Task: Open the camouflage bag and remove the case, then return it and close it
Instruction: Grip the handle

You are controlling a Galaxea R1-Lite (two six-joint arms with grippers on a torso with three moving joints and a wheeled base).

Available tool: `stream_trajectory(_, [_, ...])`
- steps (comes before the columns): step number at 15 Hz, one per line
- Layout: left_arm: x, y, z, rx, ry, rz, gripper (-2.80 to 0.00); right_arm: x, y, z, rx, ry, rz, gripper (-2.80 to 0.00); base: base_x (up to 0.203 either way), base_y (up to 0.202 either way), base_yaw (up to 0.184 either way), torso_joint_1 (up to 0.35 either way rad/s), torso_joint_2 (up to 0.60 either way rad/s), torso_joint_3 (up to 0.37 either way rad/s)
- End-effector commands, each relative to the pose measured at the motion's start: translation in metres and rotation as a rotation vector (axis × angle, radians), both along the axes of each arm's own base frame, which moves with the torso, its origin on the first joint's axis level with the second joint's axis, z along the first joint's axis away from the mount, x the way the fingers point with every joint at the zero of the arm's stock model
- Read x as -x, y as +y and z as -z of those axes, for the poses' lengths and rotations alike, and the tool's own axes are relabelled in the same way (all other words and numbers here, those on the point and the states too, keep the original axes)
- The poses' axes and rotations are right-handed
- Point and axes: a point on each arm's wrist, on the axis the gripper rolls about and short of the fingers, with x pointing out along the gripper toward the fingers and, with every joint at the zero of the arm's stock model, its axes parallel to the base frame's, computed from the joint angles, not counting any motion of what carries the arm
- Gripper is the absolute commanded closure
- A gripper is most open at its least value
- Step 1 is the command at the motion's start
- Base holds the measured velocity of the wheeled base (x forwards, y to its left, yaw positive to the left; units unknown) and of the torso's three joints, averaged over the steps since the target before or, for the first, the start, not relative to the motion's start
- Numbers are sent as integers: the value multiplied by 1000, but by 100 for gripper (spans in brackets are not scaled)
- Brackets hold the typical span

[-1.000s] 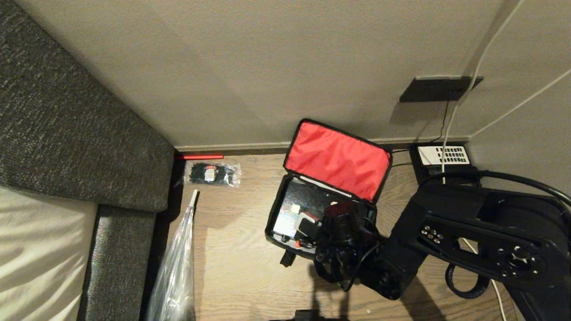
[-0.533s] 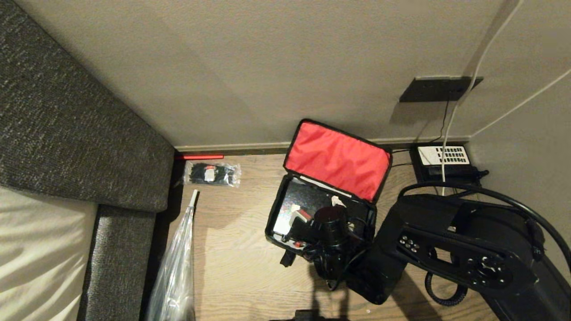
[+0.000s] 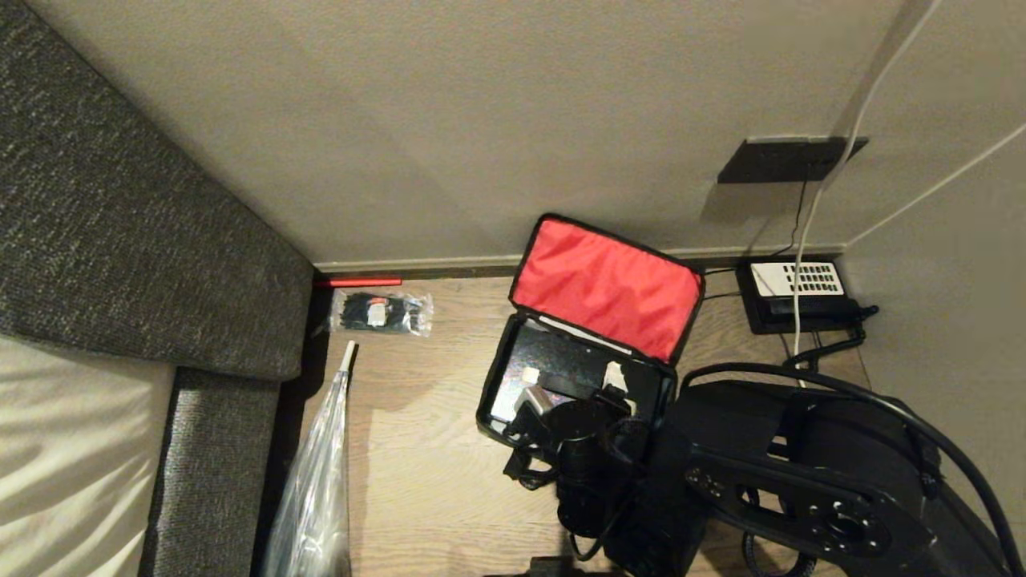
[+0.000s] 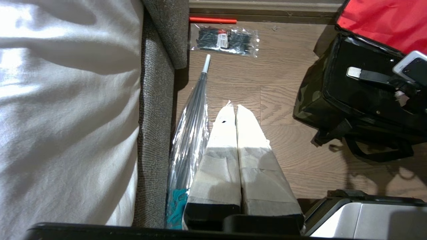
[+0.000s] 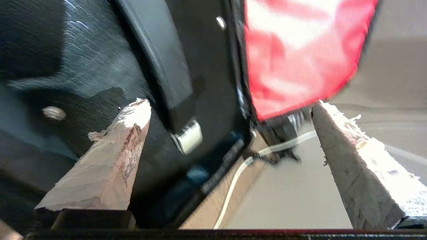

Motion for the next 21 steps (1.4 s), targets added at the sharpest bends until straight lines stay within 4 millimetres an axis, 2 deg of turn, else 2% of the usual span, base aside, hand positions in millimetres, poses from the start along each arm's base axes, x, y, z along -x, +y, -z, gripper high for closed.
stream_trajectory(1, [0,0,1,0,1,-1,0,1,1,6,9,-6,17,-280,0,0,0,0,0,0])
stream_trajectory(5, [0,0,1,0,1,-1,0,-1,2,-1,23,-7,14,-280,0,0,0,0,0,0])
stream_trajectory(14, [0,0,1,0,1,-1,0,-5,2,3,28,-2,-2,-280,0,0,0,0,0,0])
stream_trajectory(21, [0,0,1,0,1,-1,0,-22,-6,4,44,10,-20,-280,0,0,0,0,0,0])
